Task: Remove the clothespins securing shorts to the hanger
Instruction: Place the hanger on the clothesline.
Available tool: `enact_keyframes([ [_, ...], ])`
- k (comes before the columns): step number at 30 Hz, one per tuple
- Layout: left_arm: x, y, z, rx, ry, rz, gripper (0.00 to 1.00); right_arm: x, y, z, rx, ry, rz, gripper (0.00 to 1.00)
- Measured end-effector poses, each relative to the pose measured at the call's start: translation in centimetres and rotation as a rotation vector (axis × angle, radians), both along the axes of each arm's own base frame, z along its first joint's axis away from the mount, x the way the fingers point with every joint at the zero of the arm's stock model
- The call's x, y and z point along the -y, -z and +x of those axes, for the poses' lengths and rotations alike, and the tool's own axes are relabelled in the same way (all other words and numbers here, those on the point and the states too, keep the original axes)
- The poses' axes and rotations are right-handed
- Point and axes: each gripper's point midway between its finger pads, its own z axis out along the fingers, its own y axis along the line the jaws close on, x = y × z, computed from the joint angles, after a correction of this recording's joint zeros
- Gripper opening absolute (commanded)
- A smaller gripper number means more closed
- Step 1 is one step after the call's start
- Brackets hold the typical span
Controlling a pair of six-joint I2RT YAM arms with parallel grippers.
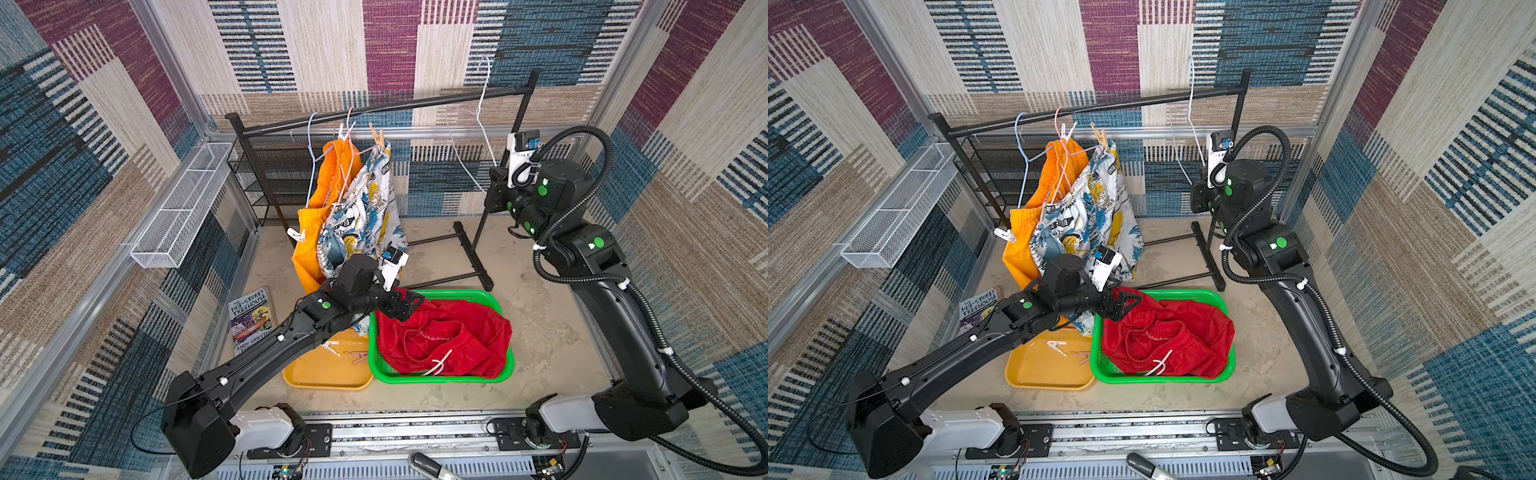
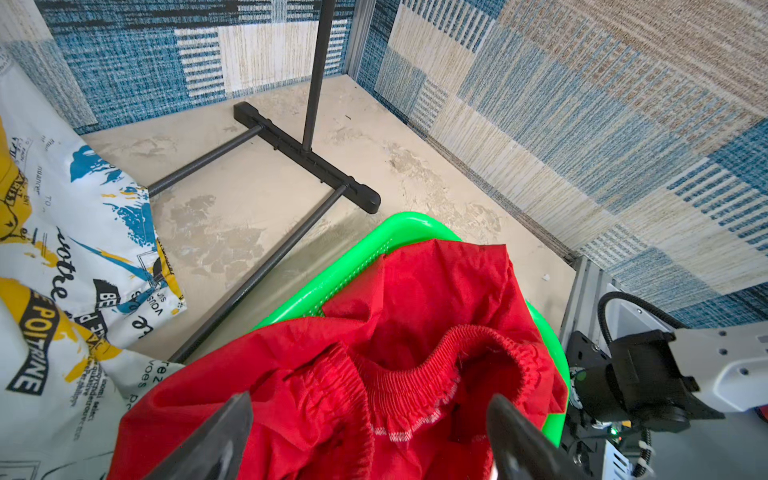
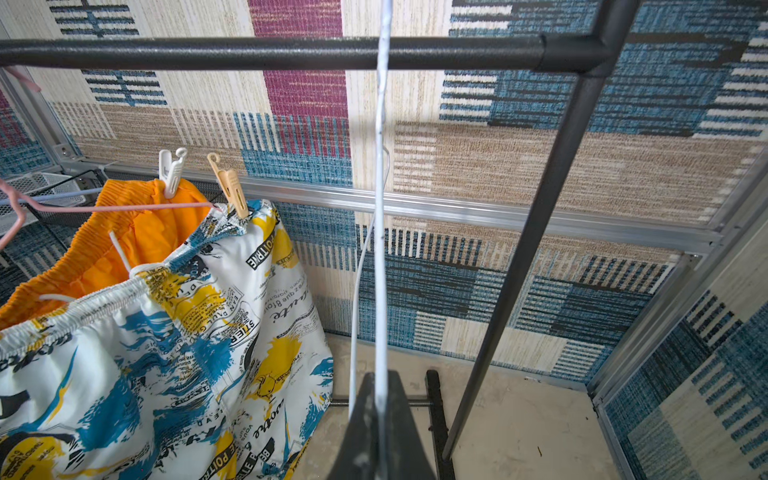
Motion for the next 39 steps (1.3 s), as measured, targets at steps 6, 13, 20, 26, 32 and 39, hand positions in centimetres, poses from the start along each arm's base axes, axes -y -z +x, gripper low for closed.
enact_keyframes([
  [6, -0.2, 1.0, -1.1, -0.029, 0.006, 0.009, 0.93, 0.4, 1.6, 1.8, -0.038, 0.013, -0.018, 0.00],
  [13, -0.9, 1.2, -2.2, -0.031, -0.005, 0.028, 0.93, 1.5, 4.5, 2.3, -0.099, 0.036, -0.023, 0.00],
  [20, -1.8, 1.6, -3.0, -0.024, -0.027, 0.057, 0.93, 1.6, 5.9, 2.1, -0.114, 0.028, -0.013, 0.00],
  [26, -2.7, 1.5, -2.9, -0.010, -0.076, 0.103, 0.92, 1.8, 6.7, 1.4, -0.121, 0.029, -0.005, 0.41],
  [32, -3.4, -0.8, -3.3, 0.048, -0.120, 0.130, 0.92, 2.5, 5.1, -0.9, -0.058, 0.018, 0.017, 0.76],
  [39, -3.9, -5.5, -3.4, 0.107, -0.147, 0.149, 0.90, 2.7, 6.3, -4.2, -0.050, -0.039, 0.047, 0.87],
])
